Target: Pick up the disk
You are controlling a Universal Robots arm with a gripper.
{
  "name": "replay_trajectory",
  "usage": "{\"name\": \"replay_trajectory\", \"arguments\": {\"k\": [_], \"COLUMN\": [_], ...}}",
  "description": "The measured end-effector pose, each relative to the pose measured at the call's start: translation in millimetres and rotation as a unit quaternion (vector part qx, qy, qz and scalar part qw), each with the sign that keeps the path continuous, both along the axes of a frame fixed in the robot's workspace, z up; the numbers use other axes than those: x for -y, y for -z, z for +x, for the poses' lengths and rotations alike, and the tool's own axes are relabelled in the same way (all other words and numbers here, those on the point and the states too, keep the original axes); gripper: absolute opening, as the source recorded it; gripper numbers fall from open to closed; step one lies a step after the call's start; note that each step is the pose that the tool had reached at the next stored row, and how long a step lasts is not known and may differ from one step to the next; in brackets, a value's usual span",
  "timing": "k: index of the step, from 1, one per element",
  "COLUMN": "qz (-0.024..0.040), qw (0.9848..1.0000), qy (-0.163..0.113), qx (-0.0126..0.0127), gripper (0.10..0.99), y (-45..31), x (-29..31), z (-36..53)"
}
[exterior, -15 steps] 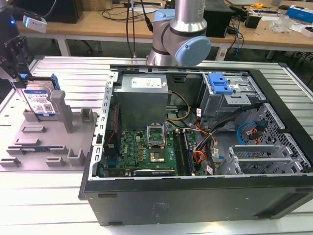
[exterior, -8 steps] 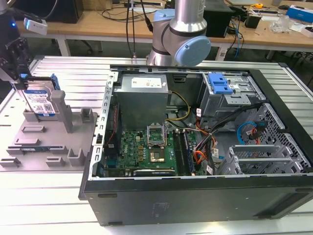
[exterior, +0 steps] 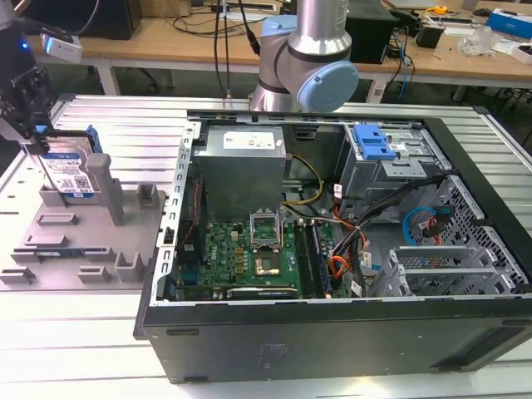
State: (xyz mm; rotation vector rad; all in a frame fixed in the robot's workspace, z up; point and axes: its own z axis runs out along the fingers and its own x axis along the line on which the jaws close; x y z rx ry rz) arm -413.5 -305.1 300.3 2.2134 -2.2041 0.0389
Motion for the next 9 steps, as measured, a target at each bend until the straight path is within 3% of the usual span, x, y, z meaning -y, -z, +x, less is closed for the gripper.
{"name": "replay_trajectory", "arguments": {"k": [9], "qz": [0.0], "qw": [1.0], "qy": [0.0], "qx": [0.0], "gripper": [0.482], "y": [2.3], "x": [0.0], "z": [0.0]}}
